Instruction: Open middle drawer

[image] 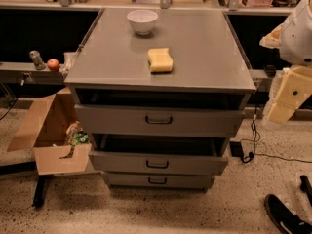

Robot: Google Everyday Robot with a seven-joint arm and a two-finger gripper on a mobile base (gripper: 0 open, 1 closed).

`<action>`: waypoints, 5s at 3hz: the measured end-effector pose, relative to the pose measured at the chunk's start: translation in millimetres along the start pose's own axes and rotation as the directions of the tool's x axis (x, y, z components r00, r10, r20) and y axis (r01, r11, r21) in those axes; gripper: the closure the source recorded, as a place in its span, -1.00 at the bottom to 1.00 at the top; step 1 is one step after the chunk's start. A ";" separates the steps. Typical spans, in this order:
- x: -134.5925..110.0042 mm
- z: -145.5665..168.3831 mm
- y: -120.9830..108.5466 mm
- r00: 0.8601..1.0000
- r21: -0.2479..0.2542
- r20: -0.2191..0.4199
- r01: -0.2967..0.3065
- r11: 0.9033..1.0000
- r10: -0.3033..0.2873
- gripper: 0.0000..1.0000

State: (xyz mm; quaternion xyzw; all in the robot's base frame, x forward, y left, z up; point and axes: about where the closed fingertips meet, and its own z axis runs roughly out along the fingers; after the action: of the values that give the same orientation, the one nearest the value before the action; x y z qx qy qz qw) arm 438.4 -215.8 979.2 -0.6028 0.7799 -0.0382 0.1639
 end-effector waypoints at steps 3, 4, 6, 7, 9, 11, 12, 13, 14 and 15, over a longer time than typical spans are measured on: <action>13.0 52.5 2.9 0.998 0.009 -0.057 0.032 0.999 -0.032 -1.00; 23.5 124.0 25.3 0.994 -0.046 -0.066 0.080 0.996 -0.083 -1.00; 30.7 256.4 79.8 0.995 -0.205 -0.008 0.091 0.974 -0.095 -1.00; 30.7 256.3 79.8 0.995 -0.205 -0.008 0.091 0.974 -0.095 -1.00; 57.0 360.5 87.3 0.993 -0.242 0.037 0.122 0.963 -0.117 -1.00; 68.7 442.3 90.6 0.984 -0.246 0.100 0.167 0.955 -0.146 -1.00; 69.5 476.2 82.5 0.982 -0.239 0.111 0.174 0.955 -0.152 -1.00; 68.3 513.9 68.7 0.983 -0.234 0.095 0.174 0.957 -0.155 -1.00; 67.3 535.0 60.2 0.985 -0.235 0.086 0.167 0.958 -0.150 -1.00; 66.0 563.2 48.8 0.988 -0.255 0.074 0.148 0.956 -0.133 -0.94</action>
Offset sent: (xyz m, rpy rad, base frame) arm 0.0096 -0.0053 -0.0337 -0.0526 0.0070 -0.0325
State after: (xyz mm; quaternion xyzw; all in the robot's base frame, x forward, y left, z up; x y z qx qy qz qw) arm 548.6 -187.8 421.6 -0.6738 0.7285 0.0697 0.1022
